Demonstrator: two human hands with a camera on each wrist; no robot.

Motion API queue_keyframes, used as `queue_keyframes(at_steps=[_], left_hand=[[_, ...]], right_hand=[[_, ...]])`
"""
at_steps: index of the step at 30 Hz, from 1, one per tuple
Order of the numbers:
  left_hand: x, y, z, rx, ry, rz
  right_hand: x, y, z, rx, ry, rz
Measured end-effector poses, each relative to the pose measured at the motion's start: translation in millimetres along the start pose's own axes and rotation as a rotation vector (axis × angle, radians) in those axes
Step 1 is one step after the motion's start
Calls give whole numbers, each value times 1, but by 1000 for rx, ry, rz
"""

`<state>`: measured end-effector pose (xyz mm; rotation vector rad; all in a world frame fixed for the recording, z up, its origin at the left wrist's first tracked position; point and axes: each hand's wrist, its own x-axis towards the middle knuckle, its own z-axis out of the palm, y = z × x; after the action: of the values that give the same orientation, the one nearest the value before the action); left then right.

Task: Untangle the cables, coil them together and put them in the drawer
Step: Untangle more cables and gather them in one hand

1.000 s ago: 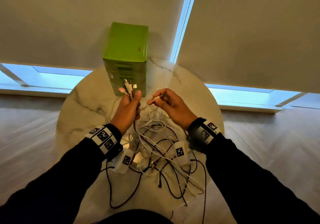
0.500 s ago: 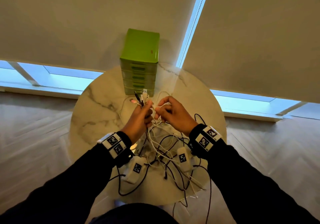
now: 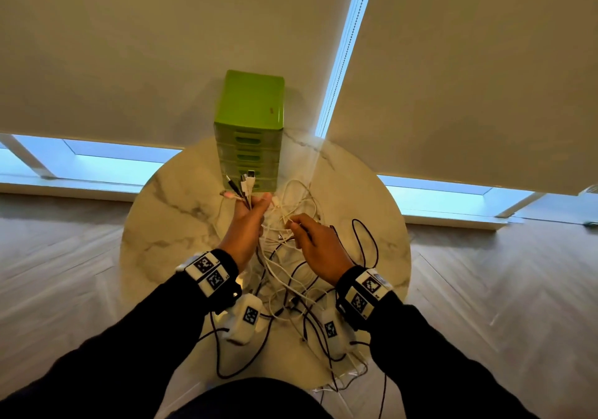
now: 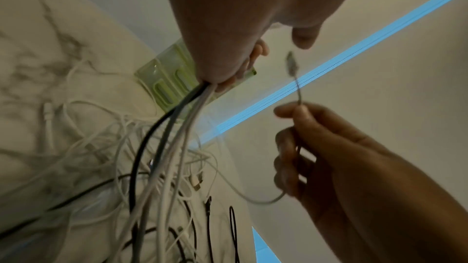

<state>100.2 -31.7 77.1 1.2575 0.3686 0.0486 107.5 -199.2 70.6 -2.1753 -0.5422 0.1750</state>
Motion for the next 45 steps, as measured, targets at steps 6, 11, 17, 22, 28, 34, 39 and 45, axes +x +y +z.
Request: queue_keyframes(at_steps=[6, 11, 17, 22, 28, 34, 39, 45], left_hand=[[-14, -9, 12, 91, -86, -68], [-8, -19, 13, 143, -30, -23], [-6, -23, 5, 170, -45, -55], [2, -29, 2, 179, -12, -25], [13, -2, -1, 80, 67, 113], [30, 37, -15, -284, 78, 114], [40, 67, -37, -331, 114, 205], [49, 99, -64, -328, 220, 286]], right_hand=[[11, -16, 0, -129, 50, -75], [22, -16, 10, -295, 1, -34], [20, -10, 20, -248, -4, -55], [21, -7, 21, -205, -45, -41], [10, 21, 28, -323, -140, 1], [2, 61, 35, -247, -311, 106], [8, 75, 17, -437, -392, 236], [19, 104, -18, -606, -346, 445]])
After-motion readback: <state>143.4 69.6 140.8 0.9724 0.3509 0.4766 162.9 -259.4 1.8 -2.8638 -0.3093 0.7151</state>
